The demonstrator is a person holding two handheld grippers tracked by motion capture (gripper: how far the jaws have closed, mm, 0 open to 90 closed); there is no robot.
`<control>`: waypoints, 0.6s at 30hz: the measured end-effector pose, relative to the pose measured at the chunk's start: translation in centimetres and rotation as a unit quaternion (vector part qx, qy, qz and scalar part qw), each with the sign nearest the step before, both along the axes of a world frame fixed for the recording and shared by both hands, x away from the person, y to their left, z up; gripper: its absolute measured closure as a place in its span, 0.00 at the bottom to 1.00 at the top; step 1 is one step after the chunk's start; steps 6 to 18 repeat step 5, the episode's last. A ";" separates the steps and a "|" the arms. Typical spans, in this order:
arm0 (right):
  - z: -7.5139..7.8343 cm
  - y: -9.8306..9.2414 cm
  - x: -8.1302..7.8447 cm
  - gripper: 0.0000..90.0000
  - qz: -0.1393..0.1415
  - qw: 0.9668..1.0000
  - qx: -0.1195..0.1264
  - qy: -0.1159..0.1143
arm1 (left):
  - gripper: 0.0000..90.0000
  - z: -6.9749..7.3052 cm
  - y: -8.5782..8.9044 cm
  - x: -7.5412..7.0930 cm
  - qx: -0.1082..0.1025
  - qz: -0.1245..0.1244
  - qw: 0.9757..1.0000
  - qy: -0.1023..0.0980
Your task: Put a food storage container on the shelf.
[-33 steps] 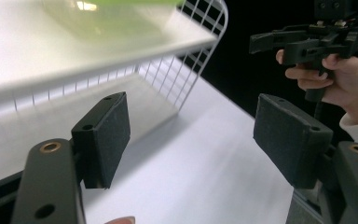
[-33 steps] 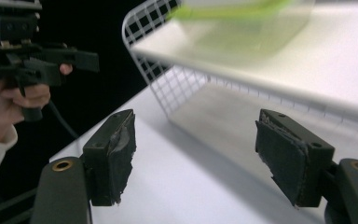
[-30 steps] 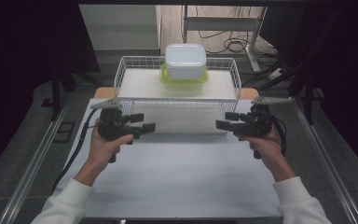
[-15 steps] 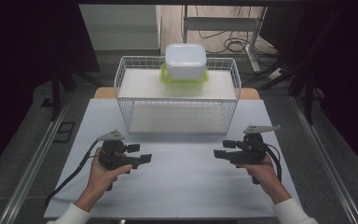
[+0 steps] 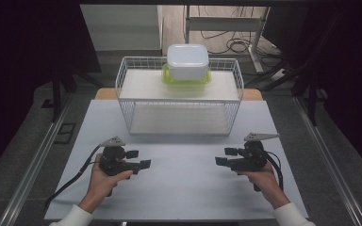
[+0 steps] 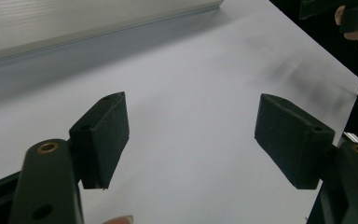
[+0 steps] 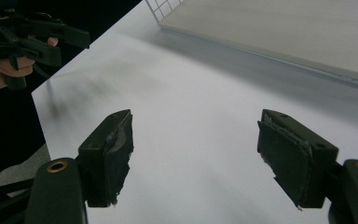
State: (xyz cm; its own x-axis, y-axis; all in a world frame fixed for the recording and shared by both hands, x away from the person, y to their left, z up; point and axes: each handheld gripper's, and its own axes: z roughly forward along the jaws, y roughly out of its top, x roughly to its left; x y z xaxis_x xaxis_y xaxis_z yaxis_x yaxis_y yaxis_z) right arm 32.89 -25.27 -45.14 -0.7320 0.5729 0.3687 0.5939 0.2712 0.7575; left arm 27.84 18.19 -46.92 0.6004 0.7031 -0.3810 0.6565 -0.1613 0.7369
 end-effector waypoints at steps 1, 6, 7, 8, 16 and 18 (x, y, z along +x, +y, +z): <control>0.0 0.0 -0.1 0.28 -0.001 1.000 -0.001 -0.002 | 0.28 0.0 0.1 0.0 -0.001 0.002 1.000 -0.001; 0.0 -0.5 -0.2 0.25 -0.009 1.000 0.005 -0.011 | 0.27 0.0 0.2 0.1 0.000 0.005 1.000 -0.001; 0.0 -0.5 -0.2 0.25 -0.009 1.000 0.005 -0.011 | 0.27 0.0 0.2 0.1 0.000 0.005 1.000 -0.001; 0.0 -0.5 -0.2 0.25 -0.009 1.000 0.005 -0.011 | 0.27 0.0 0.2 0.1 0.000 0.005 1.000 -0.001; 0.0 -0.5 -0.2 0.25 -0.009 1.000 0.005 -0.011 | 0.27 0.0 0.2 0.1 0.000 0.005 1.000 -0.001; 0.0 -0.5 -0.2 0.25 -0.009 1.000 0.005 -0.011 | 0.27 0.0 0.2 0.1 0.000 0.005 1.000 -0.001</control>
